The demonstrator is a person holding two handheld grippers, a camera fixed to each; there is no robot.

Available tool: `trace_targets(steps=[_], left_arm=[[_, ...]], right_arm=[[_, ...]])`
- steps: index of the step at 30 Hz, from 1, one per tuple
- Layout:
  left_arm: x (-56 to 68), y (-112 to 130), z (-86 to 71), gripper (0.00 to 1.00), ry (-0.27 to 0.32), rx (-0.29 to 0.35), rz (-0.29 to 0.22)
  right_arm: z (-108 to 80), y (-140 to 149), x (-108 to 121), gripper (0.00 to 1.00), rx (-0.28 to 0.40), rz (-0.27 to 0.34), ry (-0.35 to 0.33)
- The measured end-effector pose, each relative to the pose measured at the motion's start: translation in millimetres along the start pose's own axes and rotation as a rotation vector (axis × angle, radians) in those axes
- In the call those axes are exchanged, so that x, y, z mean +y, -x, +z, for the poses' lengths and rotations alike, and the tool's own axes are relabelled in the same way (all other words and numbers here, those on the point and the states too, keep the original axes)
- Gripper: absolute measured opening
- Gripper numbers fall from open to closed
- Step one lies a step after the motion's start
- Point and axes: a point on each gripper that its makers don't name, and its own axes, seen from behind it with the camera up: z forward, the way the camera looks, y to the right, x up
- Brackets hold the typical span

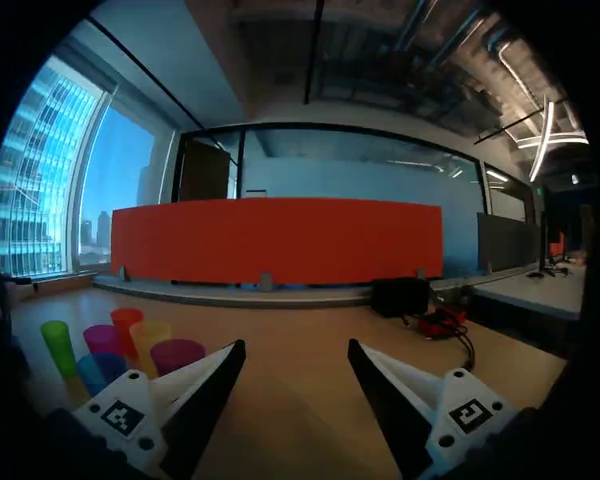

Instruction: Pour water

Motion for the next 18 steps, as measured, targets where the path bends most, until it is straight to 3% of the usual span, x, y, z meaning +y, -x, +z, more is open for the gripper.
trace_targets(steps=[18], left_arm=[[0.2, -0.2, 0.5, 0.99, 0.0, 0.0, 0.0]], right_arm=[[-2.8, 0.3, 0.7, 0.99, -0.001, 0.0, 0.002]])
